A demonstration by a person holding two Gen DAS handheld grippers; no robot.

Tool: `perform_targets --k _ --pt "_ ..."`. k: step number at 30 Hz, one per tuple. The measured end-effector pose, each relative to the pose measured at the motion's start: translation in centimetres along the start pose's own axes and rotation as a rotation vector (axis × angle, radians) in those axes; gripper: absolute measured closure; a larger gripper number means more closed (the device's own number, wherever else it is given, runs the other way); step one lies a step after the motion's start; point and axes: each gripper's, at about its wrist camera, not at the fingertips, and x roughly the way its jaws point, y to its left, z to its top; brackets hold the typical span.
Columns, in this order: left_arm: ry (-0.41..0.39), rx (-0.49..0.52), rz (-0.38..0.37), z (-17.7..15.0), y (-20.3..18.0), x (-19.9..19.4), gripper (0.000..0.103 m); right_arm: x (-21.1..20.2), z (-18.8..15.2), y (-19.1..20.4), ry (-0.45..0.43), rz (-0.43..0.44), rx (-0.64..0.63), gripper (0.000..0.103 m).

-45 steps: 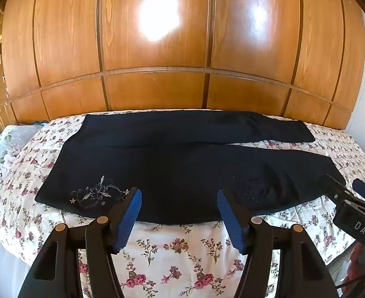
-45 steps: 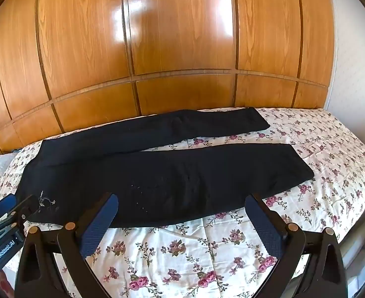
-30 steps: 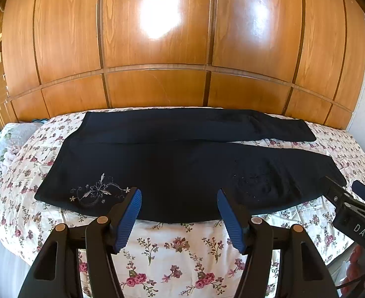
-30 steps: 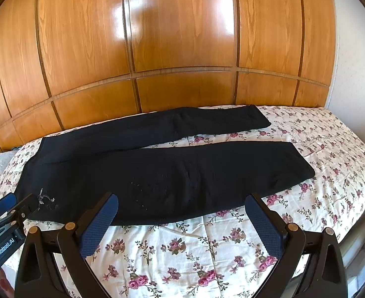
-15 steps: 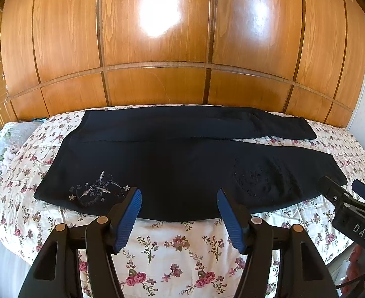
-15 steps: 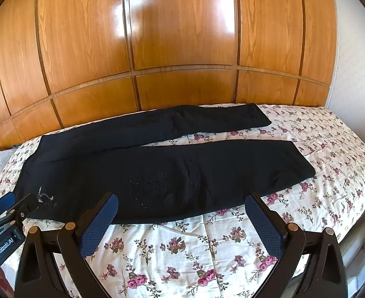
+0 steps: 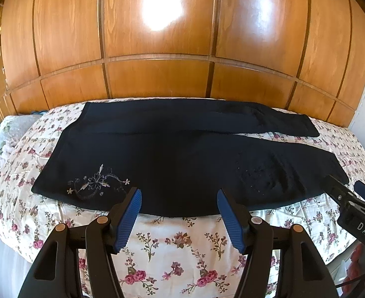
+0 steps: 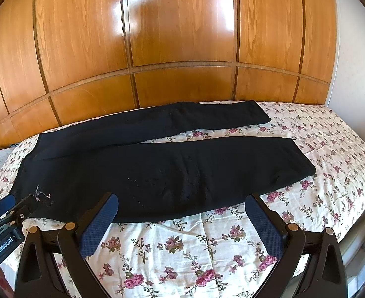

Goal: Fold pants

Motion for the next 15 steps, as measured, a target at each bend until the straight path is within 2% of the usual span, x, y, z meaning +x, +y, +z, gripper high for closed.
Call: perform_targets --k 3,5,10,11,13,15 --pt "0.024 -0.033 -0.027 0.0 0.7 0.6 0.038 0.3 -0.1 -0.6 0.004 0.012 0.011 0.0" --pt "0.052 -0.075 -0.078 -0.1 1.6 1.2 0.038 0.6 0.0 -1.2 0.002 0.038 0.044 0.0" --pt "0.132 -0.277 -0.231 -0.5 5.3 3.7 0.038 1.4 0.5 -3.7 -0.015 0.036 0.083 0.0" --pt "0.145 -0.313 -0.238 -0.7 6.1 4.2 0.038 1.7 0.6 -4.3 -0.018 0.036 0.096 0.0" --pt "0.166 -0.395 -0.229 -1.2 8.2 5.3 0.038 3.3 0.8 -6.4 0.032 0.061 0.148 0.0" --pt "0.165 -0.447 -0.194 -1.4 10.1 6.1 0.038 5.1 0.5 -8.2 0.127 0.08 0.218 0.0"
